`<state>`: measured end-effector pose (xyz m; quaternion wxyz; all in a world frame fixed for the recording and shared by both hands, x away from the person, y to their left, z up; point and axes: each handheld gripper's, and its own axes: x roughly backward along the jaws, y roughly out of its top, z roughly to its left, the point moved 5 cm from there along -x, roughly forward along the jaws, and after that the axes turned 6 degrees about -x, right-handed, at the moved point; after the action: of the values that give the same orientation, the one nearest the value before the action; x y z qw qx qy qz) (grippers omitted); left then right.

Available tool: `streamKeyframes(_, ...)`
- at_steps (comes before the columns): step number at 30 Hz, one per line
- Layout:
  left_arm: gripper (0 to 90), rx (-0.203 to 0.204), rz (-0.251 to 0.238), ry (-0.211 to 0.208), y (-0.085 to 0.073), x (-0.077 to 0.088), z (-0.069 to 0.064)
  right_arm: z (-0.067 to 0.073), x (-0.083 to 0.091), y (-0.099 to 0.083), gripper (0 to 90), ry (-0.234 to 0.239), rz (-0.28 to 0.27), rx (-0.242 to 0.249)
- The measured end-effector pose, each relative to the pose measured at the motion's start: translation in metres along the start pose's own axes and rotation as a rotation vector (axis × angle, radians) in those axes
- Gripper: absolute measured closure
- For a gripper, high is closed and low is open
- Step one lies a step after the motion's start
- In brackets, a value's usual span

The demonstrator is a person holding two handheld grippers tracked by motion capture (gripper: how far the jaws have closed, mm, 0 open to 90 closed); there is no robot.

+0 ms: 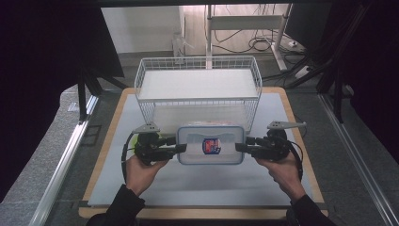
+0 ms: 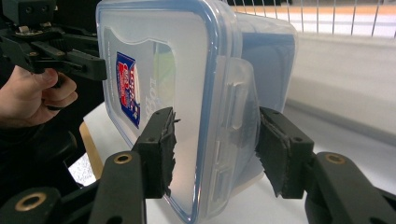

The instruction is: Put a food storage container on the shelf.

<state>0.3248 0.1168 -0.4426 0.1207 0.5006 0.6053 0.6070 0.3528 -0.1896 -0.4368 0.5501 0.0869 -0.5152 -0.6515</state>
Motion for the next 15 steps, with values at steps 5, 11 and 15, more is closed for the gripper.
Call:
streamKeyframes(5,51.3,-0.003,-0.009,0.008,0.011,0.006,0.002,0.004,0.000,0.014,48.9,0.009,-0.016,0.014)
streamKeyframes(11,51.3,-0.009,-0.015,0.018,0.027,0.013,0.007,0.006,-0.001,0.031,48.9,0.014,-0.019,0.026)
streamKeyframes(15,51.3,-0.018,-0.025,0.020,0.036,0.016,0.010,0.009,0.000,0.045,49.0,0.016,-0.039,0.037)
